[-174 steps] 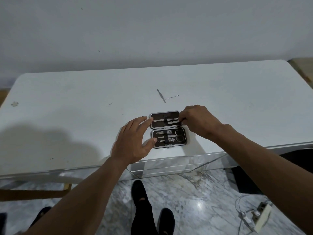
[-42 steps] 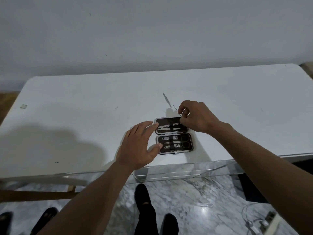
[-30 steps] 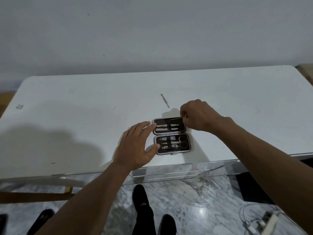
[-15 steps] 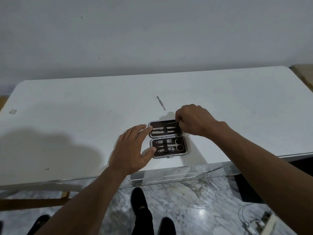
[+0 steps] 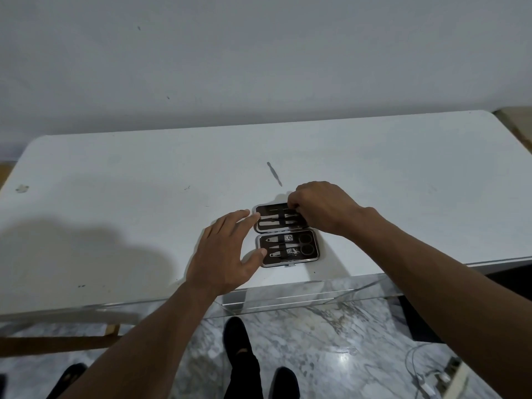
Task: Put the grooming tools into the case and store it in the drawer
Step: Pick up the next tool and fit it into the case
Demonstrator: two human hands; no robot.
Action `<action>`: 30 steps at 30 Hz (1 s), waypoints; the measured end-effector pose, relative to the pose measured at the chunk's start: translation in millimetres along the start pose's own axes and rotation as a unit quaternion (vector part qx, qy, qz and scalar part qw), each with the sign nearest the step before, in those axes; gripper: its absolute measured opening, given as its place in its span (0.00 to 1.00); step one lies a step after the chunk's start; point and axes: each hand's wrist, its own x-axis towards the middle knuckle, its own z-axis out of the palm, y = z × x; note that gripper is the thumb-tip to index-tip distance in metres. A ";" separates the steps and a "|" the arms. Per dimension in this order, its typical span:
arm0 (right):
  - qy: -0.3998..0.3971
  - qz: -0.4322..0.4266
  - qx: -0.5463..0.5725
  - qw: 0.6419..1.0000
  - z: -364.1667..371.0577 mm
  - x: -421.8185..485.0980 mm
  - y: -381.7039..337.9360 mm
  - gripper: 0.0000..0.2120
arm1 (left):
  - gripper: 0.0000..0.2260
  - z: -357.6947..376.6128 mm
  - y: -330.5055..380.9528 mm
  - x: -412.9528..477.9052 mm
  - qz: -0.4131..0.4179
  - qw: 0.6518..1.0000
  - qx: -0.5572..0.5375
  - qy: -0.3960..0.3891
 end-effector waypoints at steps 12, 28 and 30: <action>0.019 0.010 0.009 1.000 6.1 3.4 -1.1 0.07 | 0.28 -0.3 -0.5 -0.1 -0.002 1.000 -0.004 0.002; 0.035 0.012 -0.037 0.999 -2.5 -3.0 8.5 0.08 | 0.29 0.5 -0.3 1.3 0.001 1.000 -0.002 0.000; 0.039 0.009 -0.032 0.999 -1.8 -3.2 8.9 0.07 | 0.29 0.6 -0.3 1.1 0.000 1.000 -0.001 -0.002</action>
